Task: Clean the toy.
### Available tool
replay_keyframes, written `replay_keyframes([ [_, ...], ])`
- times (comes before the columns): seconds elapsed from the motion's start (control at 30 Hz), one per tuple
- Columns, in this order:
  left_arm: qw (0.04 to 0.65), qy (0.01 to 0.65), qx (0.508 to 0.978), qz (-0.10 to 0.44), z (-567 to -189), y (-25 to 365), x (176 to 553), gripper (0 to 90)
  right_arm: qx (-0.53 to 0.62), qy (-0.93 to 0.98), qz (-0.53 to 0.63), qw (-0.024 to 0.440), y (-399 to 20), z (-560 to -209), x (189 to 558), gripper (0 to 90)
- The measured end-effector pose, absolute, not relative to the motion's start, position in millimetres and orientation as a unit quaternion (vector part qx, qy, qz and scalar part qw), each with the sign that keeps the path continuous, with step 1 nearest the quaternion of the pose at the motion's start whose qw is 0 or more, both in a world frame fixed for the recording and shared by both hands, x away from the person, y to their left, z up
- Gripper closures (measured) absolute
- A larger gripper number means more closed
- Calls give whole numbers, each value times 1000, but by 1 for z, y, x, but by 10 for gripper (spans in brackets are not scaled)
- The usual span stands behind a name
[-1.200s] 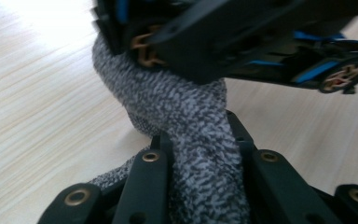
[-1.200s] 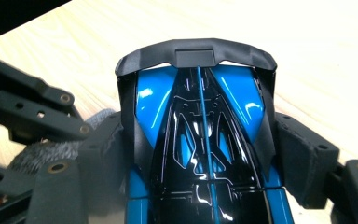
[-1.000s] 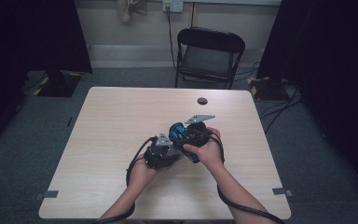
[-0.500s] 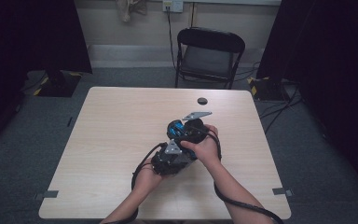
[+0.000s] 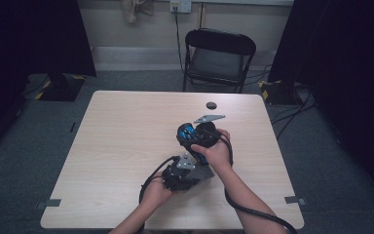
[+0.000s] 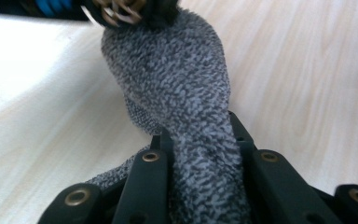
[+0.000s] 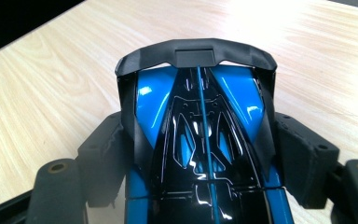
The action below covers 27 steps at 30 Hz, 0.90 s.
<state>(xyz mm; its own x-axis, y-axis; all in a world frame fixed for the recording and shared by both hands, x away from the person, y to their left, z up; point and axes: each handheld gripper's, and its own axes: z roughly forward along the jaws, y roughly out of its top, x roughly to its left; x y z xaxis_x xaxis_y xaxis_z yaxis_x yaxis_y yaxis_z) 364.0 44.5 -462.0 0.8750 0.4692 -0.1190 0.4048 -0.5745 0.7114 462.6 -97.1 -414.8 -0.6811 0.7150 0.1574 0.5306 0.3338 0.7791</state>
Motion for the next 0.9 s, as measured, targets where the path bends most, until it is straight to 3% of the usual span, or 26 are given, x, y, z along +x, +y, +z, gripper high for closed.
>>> replay_keyframes([
  [0.13,385,251,887,39,-463,49,364,751,390,806,432,109,-104,-414,464,260],
  [0.53,369,355,851,117,-446,105,410,751,373,814,434,103,-115,-416,448,260],
  [0.9,375,366,844,119,-445,104,423,751,361,821,431,99,-104,-422,442,260],
])
